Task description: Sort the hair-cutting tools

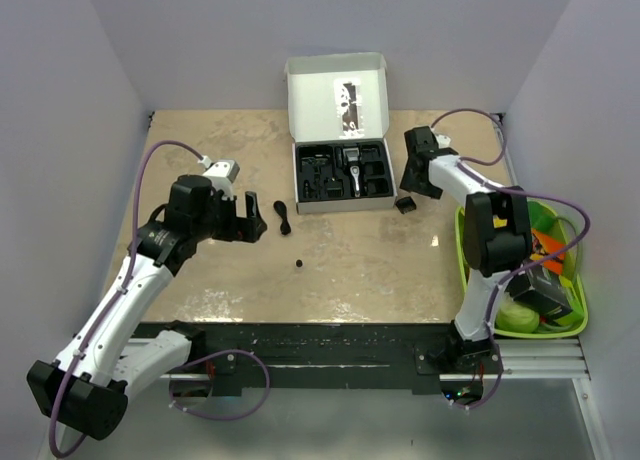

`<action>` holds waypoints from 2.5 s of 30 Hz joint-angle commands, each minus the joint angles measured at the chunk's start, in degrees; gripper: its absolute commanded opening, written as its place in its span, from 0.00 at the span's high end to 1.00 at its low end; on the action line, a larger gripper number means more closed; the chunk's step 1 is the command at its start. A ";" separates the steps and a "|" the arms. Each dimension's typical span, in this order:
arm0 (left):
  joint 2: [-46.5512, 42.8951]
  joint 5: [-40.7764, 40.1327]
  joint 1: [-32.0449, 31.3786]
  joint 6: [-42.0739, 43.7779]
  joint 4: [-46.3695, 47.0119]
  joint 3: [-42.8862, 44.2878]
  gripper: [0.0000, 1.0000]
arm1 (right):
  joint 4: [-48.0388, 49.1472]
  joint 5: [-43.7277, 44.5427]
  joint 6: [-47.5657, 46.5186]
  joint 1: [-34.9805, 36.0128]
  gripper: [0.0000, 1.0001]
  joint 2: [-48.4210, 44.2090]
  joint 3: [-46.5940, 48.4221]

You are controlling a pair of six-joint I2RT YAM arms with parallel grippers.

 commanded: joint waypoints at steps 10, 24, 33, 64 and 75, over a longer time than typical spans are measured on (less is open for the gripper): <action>0.61 -0.43 -0.01 0.62 1.15 0.89 0.00 | 4.54 -2.85 -1.92 -0.35 0.36 6.06 4.17; -1.15 -0.26 -0.09 -0.26 1.06 -0.52 0.00 | 4.72 -1.97 -6.48 0.88 0.36 5.09 6.10; -1.86 -0.43 -0.01 -0.26 0.45 -0.51 0.00 | 4.89 -3.90 -10.53 4.49 0.35 8.87 12.78; 3.07 -1.84 -0.09 1.23 1.06 1.07 0.00 | 15.36 -23.15 -15.28 4.49 0.34 17.94 19.66; -0.62 -1.40 -0.09 0.80 0.27 0.89 0.00 | 14.21 -23.42 -15.11 12.39 0.34 8.09 8.58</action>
